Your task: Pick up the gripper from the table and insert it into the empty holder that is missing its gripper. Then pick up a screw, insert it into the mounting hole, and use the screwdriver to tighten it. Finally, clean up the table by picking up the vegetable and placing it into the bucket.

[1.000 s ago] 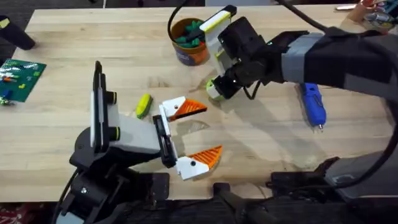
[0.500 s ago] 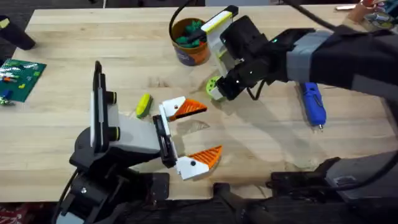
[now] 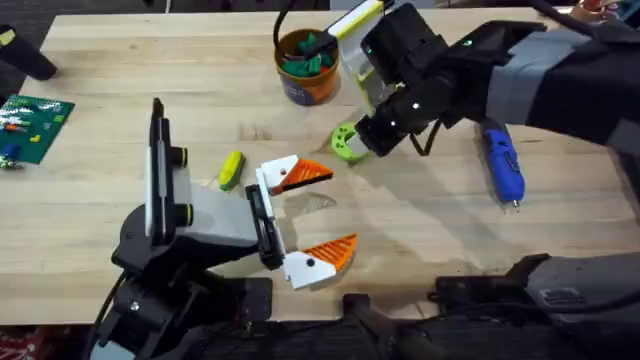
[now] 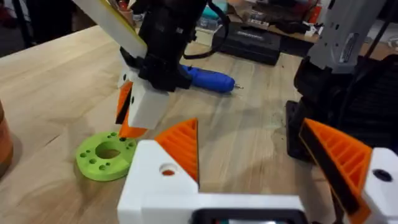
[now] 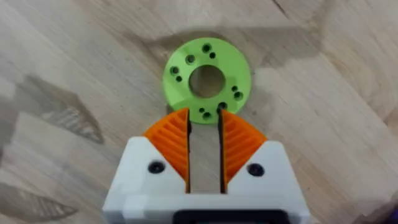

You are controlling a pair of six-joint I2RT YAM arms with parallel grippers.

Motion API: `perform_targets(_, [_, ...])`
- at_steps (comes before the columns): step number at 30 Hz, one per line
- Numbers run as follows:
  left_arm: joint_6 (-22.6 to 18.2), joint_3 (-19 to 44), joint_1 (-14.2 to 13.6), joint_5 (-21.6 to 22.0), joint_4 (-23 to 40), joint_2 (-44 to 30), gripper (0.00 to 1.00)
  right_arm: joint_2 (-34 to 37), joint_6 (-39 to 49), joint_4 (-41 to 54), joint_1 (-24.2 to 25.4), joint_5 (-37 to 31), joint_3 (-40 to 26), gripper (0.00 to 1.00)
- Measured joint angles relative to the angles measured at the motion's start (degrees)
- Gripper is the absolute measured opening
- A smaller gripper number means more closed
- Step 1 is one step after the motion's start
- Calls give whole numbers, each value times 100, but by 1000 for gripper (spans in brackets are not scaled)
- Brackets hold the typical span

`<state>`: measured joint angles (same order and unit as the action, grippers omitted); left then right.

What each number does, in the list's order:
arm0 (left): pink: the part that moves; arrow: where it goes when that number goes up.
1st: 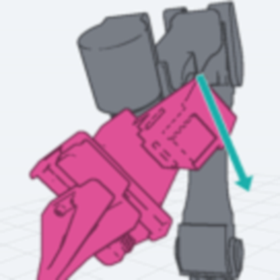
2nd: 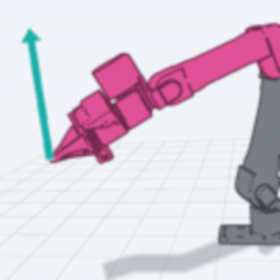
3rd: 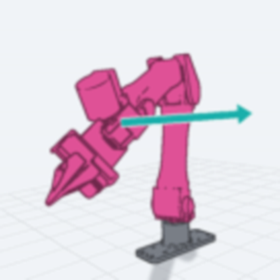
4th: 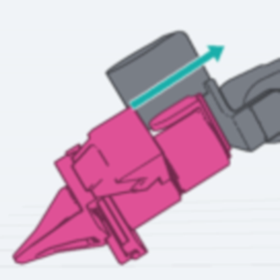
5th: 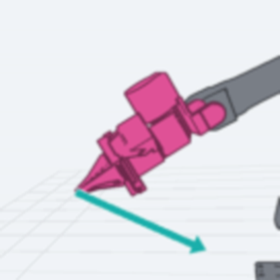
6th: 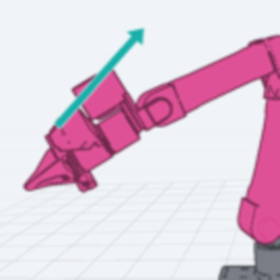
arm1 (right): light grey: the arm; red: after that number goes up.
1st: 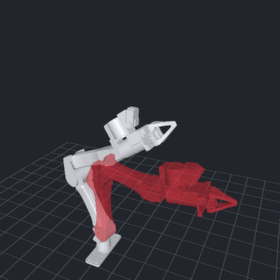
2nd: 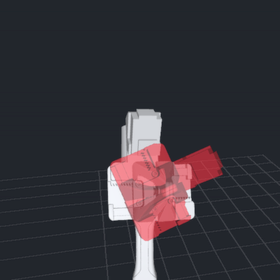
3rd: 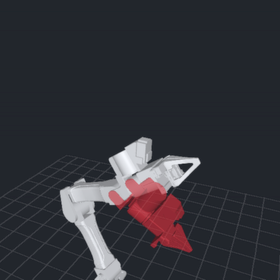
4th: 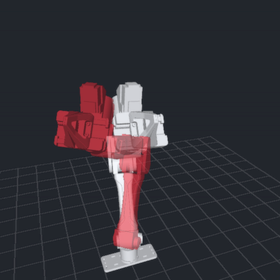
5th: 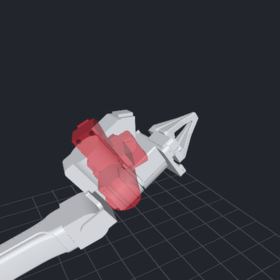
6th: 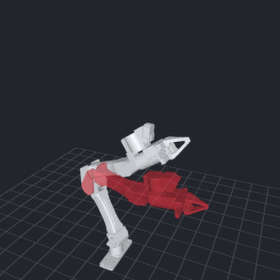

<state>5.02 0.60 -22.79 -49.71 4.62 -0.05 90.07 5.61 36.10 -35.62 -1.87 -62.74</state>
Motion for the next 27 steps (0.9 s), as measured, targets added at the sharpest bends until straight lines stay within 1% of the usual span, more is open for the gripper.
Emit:
perform_targets(7, [0,0,0,-1,0,0,988,68,0,-8,2,-149,-2,244])
perform_targets(15, [0,0,0,0,0,1,987,614,0,-33,7,-197,-21,244])
perform_targets(27, [0,0,0,0,0,2,986,679,0,-147,7,-199,-79,244])
